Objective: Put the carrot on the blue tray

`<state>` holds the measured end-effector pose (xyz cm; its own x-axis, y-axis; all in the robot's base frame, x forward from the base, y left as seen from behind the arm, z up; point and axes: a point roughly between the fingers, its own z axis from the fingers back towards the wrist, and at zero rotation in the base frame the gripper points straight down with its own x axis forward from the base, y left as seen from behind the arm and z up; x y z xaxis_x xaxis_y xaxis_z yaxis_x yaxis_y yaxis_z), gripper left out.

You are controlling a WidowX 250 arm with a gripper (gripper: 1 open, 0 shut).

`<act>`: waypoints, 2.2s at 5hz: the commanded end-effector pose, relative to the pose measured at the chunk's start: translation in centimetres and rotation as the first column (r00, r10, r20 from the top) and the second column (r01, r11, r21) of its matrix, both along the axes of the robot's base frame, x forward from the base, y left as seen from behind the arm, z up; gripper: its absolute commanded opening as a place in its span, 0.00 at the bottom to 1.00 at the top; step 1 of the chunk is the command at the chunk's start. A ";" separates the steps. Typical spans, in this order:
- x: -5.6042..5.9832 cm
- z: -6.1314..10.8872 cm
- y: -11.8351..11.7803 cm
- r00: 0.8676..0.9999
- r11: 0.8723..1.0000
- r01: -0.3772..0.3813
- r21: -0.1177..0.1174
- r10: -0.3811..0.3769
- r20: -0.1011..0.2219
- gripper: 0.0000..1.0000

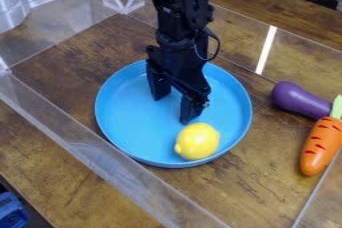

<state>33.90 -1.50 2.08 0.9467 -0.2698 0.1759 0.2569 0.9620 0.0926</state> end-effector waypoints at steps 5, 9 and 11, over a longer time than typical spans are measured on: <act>-0.8 -1.9 0.7 0.996 0.999 0.049 -0.009 -0.050 -0.076 1.00; -0.5 -0.1 -0.1 0.982 0.992 -0.128 -0.006 0.126 -0.142 1.00; -1.0 1.1 -1.9 0.992 0.993 -0.101 -0.068 0.095 -0.088 1.00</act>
<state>32.64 -2.64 2.30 0.9858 -0.1460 0.0825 0.1459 0.9893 0.0065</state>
